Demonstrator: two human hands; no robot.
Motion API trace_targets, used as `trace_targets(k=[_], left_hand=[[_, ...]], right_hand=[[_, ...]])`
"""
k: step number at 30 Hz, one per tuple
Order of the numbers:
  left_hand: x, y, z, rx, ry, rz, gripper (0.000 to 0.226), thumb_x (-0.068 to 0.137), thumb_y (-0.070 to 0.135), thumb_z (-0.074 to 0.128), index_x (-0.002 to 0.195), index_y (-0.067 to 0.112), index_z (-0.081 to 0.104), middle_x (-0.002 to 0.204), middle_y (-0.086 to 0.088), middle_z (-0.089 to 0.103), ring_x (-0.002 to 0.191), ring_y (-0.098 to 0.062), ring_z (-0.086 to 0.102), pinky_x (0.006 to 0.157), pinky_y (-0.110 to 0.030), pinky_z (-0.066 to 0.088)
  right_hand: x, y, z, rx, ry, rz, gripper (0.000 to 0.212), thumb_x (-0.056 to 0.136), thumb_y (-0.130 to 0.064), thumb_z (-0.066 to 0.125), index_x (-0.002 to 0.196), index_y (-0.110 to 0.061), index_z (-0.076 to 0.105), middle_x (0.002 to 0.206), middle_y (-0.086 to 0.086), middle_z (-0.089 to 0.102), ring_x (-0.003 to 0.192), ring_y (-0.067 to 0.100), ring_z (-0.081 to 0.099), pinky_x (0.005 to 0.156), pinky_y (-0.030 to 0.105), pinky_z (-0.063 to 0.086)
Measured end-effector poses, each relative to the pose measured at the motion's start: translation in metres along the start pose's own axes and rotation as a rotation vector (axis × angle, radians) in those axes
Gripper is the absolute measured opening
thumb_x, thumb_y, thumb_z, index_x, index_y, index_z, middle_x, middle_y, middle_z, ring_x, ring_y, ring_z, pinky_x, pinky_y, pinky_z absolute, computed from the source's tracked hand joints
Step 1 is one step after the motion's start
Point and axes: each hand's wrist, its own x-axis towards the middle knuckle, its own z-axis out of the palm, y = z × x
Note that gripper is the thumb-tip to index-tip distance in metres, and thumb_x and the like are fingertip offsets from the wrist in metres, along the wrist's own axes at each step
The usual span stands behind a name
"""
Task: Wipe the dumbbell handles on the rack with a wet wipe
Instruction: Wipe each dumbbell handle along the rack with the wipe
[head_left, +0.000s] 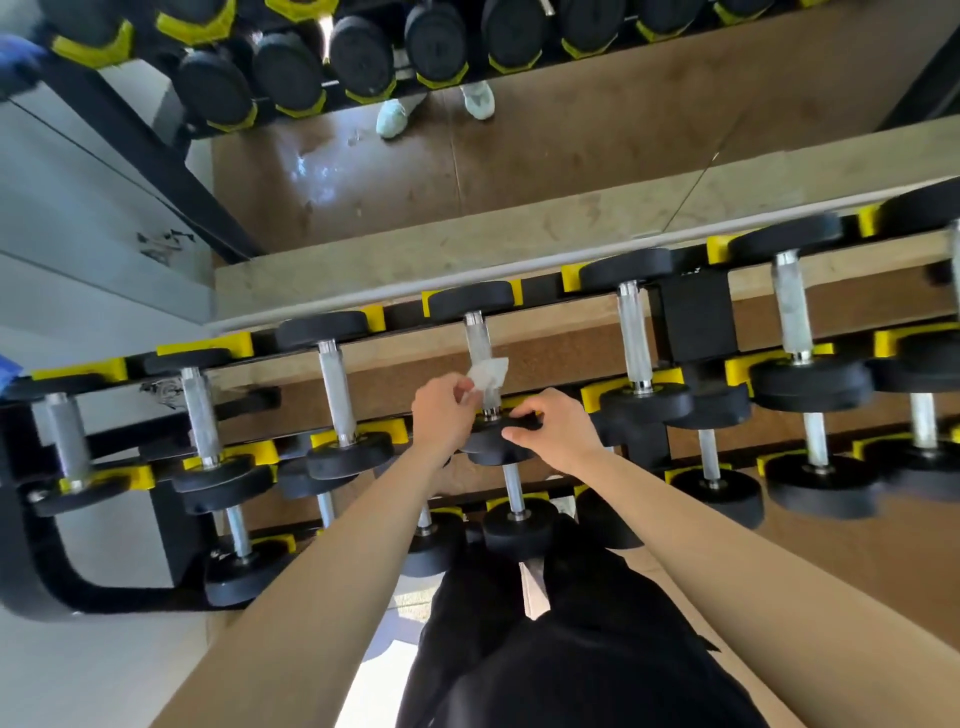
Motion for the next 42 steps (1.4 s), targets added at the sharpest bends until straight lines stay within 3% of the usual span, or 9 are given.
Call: trace_targets(k=[3, 9, 13, 19, 24, 27, 34, 39, 42], left_hand=[[-0.001, -0.005, -0.008, 0.036, -0.103, 0.025, 0.022, 0.094, 0.030, 0.068, 0.111, 0.018, 0.073, 0.104, -0.002, 0.074, 0.097, -0.019, 0.068, 0.082, -0.030, 0.051], [0.024, 0.033, -0.025, 0.032, 0.114, 0.334, 0.032, 0.096, 0.014, 0.056, 0.124, 0.020, 0.070, 0.099, 0.003, 0.060, 0.089, -0.013, 0.058, 0.077, -0.026, 0.042], [0.031, 0.035, -0.001, 0.257, 0.012, 0.378, 0.031, 0.100, 0.014, 0.049, 0.123, 0.019, 0.070, 0.114, -0.006, 0.056, 0.099, -0.028, 0.060, 0.079, -0.035, 0.047], [0.009, 0.009, 0.005, 0.346, -0.143, 0.413, 0.028, 0.097, 0.013, 0.060, 0.122, 0.021, 0.070, 0.121, -0.010, 0.052, 0.104, -0.029, 0.059, 0.087, -0.037, 0.052], [-0.001, -0.014, -0.009, 0.251, -0.311, 0.289, 0.026, 0.101, 0.016, 0.052, 0.109, 0.027, 0.074, 0.108, -0.004, 0.058, 0.101, -0.022, 0.058, 0.084, -0.032, 0.045], [-0.004, -0.017, -0.019, 0.055, -0.362, 0.261, 0.023, 0.101, 0.014, 0.052, 0.096, 0.030, 0.068, 0.105, -0.003, 0.056, 0.098, -0.019, 0.054, 0.082, -0.032, 0.040], [-0.013, -0.031, -0.028, -0.383, -0.151, 0.128, 0.019, 0.088, 0.018, 0.076, 0.101, 0.029, 0.068, 0.096, 0.010, 0.070, 0.088, -0.010, 0.065, 0.076, -0.023, 0.053], [-0.005, -0.051, -0.020, -0.142, -0.189, 0.072, 0.015, 0.089, 0.035, 0.074, 0.098, 0.024, 0.079, 0.087, 0.011, 0.074, 0.083, -0.007, 0.068, 0.069, -0.018, 0.049], [0.002, -0.043, -0.012, -0.091, -0.213, 0.013, 0.021, 0.090, 0.039, 0.072, 0.099, 0.023, 0.080, 0.091, 0.007, 0.075, 0.086, -0.012, 0.069, 0.076, -0.028, 0.056]], right_hand=[[0.001, 0.000, -0.002, -0.004, -0.018, -0.003, 0.032, 0.085, -0.043, 0.075, 0.111, -0.024, 0.073, 0.114, -0.004, 0.063, 0.102, 0.014, 0.062, 0.090, 0.033, 0.053], [0.004, 0.001, -0.002, -0.012, -0.011, -0.015, 0.030, 0.084, -0.043, 0.076, 0.108, -0.026, 0.074, 0.109, -0.006, 0.062, 0.091, 0.008, 0.057, 0.084, 0.028, 0.049], [0.005, 0.001, -0.004, -0.010, -0.020, -0.018, 0.029, 0.084, -0.042, 0.076, 0.108, -0.025, 0.074, 0.110, -0.005, 0.062, 0.092, 0.008, 0.056, 0.085, 0.028, 0.048], [0.005, 0.003, -0.003, 0.015, -0.026, -0.010, 0.030, 0.083, -0.042, 0.077, 0.108, -0.026, 0.073, 0.108, -0.006, 0.061, 0.092, 0.008, 0.056, 0.081, 0.026, 0.045], [0.009, 0.004, -0.005, 0.053, -0.042, -0.002, 0.031, 0.086, -0.034, 0.076, 0.114, -0.023, 0.069, 0.110, -0.006, 0.061, 0.100, 0.012, 0.059, 0.085, 0.025, 0.045], [0.015, -0.003, -0.006, 0.197, 0.029, -0.016, 0.051, 0.085, -0.026, 0.078, 0.131, -0.022, 0.055, 0.127, -0.007, 0.054, 0.111, 0.009, 0.055, 0.091, 0.024, 0.046], [0.032, -0.025, -0.004, 0.095, -0.129, -0.166, 0.027, 0.087, -0.020, 0.075, 0.113, -0.021, 0.067, 0.101, -0.009, 0.067, 0.094, 0.006, 0.062, 0.084, 0.025, 0.050], [0.042, -0.022, -0.001, -0.111, -0.086, -0.138, 0.009, 0.089, -0.011, 0.069, 0.093, -0.018, 0.073, 0.091, -0.003, 0.070, 0.082, 0.009, 0.061, 0.082, 0.028, 0.054], [0.051, -0.015, -0.009, -0.216, -0.103, -0.090, 0.009, 0.090, -0.016, 0.070, 0.096, -0.019, 0.077, 0.096, -0.003, 0.074, 0.081, 0.007, 0.060, 0.081, 0.025, 0.050]])
